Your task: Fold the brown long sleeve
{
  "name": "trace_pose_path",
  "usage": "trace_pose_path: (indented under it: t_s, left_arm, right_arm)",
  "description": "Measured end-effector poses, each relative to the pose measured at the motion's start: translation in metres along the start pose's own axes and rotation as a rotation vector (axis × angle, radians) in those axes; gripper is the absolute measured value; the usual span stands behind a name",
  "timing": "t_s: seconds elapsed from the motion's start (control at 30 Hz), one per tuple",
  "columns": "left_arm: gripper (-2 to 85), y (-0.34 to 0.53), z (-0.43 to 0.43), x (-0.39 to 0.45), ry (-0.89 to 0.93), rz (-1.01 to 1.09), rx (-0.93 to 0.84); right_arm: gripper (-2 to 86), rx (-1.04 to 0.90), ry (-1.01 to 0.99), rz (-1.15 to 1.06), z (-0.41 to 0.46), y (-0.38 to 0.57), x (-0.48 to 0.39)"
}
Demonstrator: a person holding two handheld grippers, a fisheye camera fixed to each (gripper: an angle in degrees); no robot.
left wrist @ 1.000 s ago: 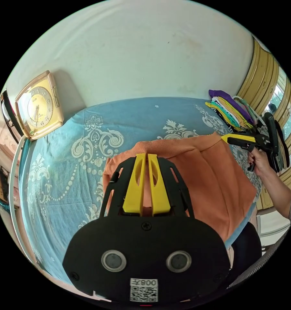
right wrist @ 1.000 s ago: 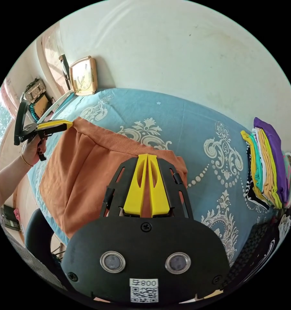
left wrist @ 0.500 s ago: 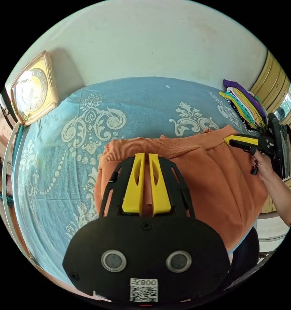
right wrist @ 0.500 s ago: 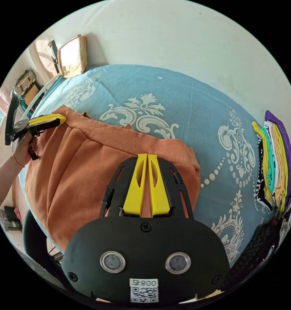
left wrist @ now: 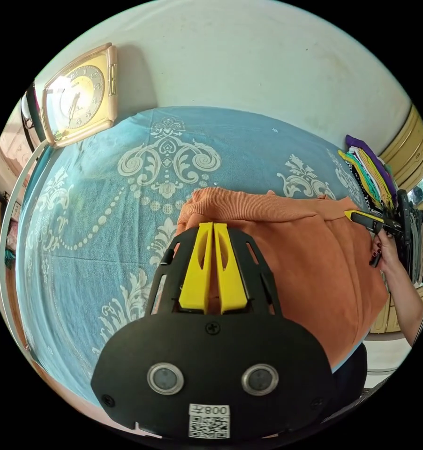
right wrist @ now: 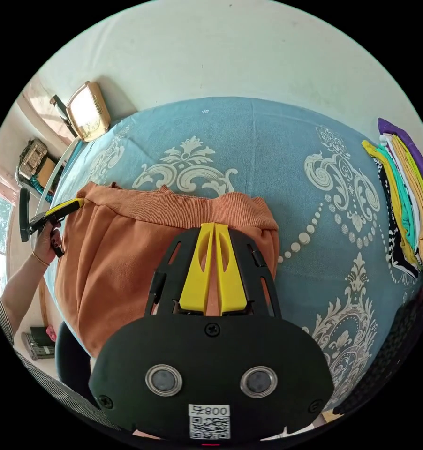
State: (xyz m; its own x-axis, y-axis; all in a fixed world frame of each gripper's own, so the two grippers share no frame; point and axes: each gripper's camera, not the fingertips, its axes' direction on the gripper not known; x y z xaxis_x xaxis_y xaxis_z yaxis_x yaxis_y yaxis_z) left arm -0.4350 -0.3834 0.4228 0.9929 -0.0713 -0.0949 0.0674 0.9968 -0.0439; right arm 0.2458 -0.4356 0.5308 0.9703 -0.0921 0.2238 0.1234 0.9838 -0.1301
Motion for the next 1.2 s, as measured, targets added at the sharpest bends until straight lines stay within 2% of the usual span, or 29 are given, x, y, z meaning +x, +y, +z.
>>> trace_pose_path:
  t_s: [0.1, 0.17, 0.27, 0.37, 0.47, 0.53, 0.63, 0.7, 0.8, 0.87, 1.0, 1.1, 1.2]
  left_arm:
    - [0.3, 0.013, -0.019, 0.007, -0.019, 0.054, 0.060]
    - [0.3, 0.024, -0.032, 0.017, 0.074, 0.087, 0.109]
    - [0.3, 0.037, -0.036, 0.043, 0.166, 0.157, 0.142]
    - [0.3, 0.039, -0.012, 0.070, 0.192, 0.280, 0.041]
    - [0.3, 0.043, 0.019, 0.074, 0.131, 0.328, -0.125]
    - [0.3, 0.048, 0.013, 0.062, 0.151, 0.305, -0.107]
    - [0.3, 0.064, -0.025, 0.026, 0.124, 0.245, 0.020]
    - [0.4, 0.083, -0.045, -0.014, -0.012, 0.172, 0.078]
    - [0.4, 0.099, -0.033, -0.065, -0.110, 0.052, 0.006]
    - [0.5, 0.107, -0.017, -0.089, -0.048, -0.001, -0.052]
    - [0.7, 0.120, -0.034, -0.108, -0.013, -0.039, -0.019]
    - [1.5, 0.150, -0.066, -0.118, 0.023, -0.015, 0.028]
    - [3.6, 0.201, -0.096, -0.137, 0.073, -0.037, 0.036]
  right_arm:
    - [0.2, 0.045, 0.017, -0.033, -0.016, 0.008, -0.007]
    - [0.2, 0.135, -0.048, -0.081, -0.035, 0.021, -0.023]
    - [0.2, 0.102, -0.098, -0.193, -0.024, 0.030, -0.058]
    - [0.2, -0.045, -0.074, -0.302, 0.015, 0.032, -0.088]
    - [0.2, -0.084, -0.023, -0.332, 0.029, 0.040, -0.091]
    - [0.2, -0.098, -0.039, -0.327, 0.024, 0.043, -0.083]
    - [0.2, 0.005, -0.012, -0.286, -0.010, 0.062, -0.054]
    - [0.2, 0.064, 0.027, -0.227, -0.029, 0.077, -0.024]
    - [0.2, 0.068, 0.104, -0.086, -0.035, 0.099, 0.032]
    - [0.2, -0.025, 0.092, -0.021, -0.013, 0.108, 0.064]
    - [0.3, -0.048, 0.035, 0.014, -0.008, 0.120, 0.087]
    - [0.4, 0.007, 0.043, 0.014, -0.034, 0.141, 0.102]
    - [0.8, 0.073, -0.033, 0.024, -0.070, 0.187, 0.119]
